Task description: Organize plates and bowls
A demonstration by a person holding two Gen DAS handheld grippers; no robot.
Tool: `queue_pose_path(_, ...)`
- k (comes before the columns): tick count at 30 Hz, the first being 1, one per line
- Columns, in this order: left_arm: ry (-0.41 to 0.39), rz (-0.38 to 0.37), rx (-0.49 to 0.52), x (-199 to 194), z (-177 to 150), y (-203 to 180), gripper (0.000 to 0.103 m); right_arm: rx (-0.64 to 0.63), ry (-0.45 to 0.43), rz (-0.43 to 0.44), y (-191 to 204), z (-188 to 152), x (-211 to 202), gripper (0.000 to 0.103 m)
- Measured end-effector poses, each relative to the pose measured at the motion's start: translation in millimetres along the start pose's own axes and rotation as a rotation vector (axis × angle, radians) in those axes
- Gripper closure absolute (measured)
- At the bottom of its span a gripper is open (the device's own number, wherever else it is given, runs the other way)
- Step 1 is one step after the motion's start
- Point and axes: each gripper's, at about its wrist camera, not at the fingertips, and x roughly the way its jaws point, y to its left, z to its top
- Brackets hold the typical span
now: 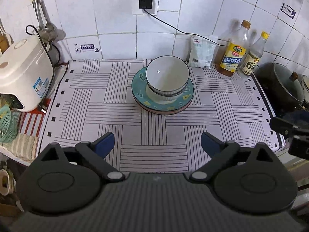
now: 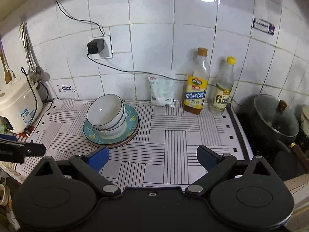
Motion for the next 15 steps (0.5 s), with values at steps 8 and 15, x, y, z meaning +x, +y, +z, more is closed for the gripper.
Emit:
queue_pose_path(8, -0.033, 0.056, 0.028, -4.7, -9.7, -4.7, 0.006, -0.023, -0.032, 0.001, 12.3, -11.3, -13.3, 0.002)
queue_pose_path(15, -0.044, 0.062, -0.013, 0.4, -19.6, 0.6, 0.006, 0.018, -0.067, -0.035, 18.9, -23.8, -15.7, 0.002)
